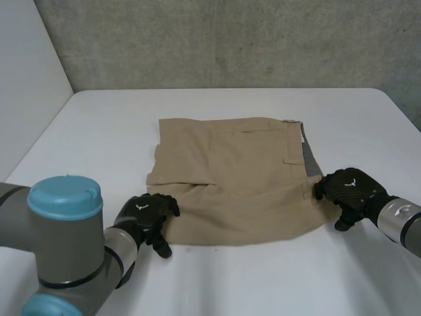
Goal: Fold the shorts.
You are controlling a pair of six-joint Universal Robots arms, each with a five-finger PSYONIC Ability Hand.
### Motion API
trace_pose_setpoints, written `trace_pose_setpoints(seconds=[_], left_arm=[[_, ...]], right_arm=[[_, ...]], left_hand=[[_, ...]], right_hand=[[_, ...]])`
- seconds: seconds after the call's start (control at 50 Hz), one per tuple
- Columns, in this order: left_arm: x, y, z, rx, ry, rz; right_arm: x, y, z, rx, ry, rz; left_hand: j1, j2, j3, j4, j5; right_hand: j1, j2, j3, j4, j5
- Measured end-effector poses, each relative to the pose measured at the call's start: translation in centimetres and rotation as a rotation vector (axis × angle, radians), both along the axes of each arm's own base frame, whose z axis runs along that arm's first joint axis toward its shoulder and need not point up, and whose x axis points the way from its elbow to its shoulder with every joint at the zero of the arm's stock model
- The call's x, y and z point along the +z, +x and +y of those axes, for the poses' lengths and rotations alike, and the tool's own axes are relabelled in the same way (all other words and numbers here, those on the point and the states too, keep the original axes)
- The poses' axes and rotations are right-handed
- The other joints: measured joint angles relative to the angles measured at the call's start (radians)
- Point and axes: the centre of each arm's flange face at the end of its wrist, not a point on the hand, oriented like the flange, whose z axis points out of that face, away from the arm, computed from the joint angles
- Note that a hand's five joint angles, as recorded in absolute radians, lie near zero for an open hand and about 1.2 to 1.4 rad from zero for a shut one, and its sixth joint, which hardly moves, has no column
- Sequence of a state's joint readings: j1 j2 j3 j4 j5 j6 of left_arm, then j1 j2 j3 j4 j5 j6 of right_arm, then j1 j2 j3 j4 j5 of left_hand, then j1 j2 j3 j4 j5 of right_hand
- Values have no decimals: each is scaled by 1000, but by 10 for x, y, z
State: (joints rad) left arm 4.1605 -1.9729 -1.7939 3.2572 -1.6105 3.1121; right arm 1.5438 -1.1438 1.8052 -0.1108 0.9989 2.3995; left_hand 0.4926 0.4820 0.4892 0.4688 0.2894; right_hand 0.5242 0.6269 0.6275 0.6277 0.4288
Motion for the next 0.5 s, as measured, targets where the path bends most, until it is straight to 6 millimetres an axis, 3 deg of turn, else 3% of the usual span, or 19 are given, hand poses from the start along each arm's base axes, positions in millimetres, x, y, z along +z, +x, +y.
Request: trace_pose_setpoints(seconds=[0.32,0.44,0.5], left_arm=[[3,-10,-25,-17,-128,-41],[2,-13,-33,-25,-170,-69],[2,-14,-36,-23,-176,-72]], right_arm=[[-5,17,-1,34,5,-8],[-6,21,-4,33,-8,1],[-5,22,-5,30,-20,4]], left_hand=[[0,-1,0,0,0],[0,-4,0,0,-5],[0,-4,0,0,-6]], right_hand=[[30,30,42,39,39],[360,455,451,453,426],[415,549,534,547,514]])
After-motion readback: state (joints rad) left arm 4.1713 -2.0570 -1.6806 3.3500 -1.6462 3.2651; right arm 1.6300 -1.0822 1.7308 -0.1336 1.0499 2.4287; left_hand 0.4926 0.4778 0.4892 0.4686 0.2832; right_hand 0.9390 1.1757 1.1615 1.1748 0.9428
